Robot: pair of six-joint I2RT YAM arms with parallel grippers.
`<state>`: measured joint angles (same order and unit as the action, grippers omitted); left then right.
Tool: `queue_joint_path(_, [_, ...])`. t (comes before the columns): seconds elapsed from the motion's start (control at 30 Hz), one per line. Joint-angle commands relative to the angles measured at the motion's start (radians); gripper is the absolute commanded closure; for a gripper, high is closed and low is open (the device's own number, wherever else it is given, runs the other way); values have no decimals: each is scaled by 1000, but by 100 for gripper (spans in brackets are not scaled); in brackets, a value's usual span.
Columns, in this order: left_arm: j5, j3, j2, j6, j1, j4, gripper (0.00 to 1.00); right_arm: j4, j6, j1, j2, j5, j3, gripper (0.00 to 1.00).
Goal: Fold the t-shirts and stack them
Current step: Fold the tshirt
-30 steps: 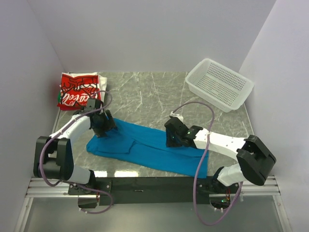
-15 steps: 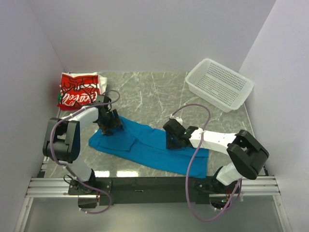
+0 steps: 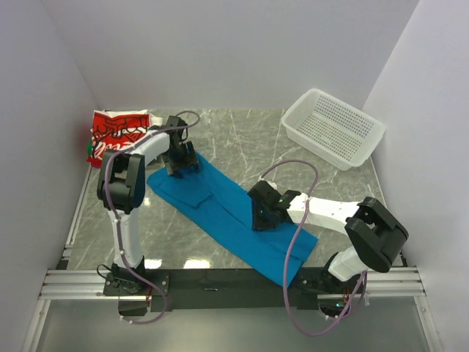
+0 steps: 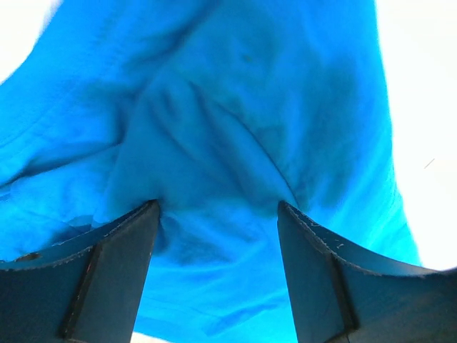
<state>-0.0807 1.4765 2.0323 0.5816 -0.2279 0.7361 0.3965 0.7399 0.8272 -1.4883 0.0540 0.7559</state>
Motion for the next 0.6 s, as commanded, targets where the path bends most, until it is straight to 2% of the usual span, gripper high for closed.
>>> queue_joint_path(0.0, [76, 114, 142, -43, -8, -35, 26, 137, 44, 9, 28, -39, 33, 61])
queue_joint_path(0.17, [44, 292, 262, -51, -39, -23, 26, 157, 56, 21, 40, -88, 60, 61])
queue_joint_path(0.37, [-36, 583, 420, -66, -111, -18, 26, 168, 35, 72, -33, -137, 169, 62])
queue_joint_path(0.47, [-42, 646, 416, -52, -131, -18, 26, 192, 35, 86, -30, -92, 213, 62])
queue_joint_path(0.57, [-15, 640, 352, -43, -134, -32, 25, 226, 27, 84, 2, -56, 252, 62])
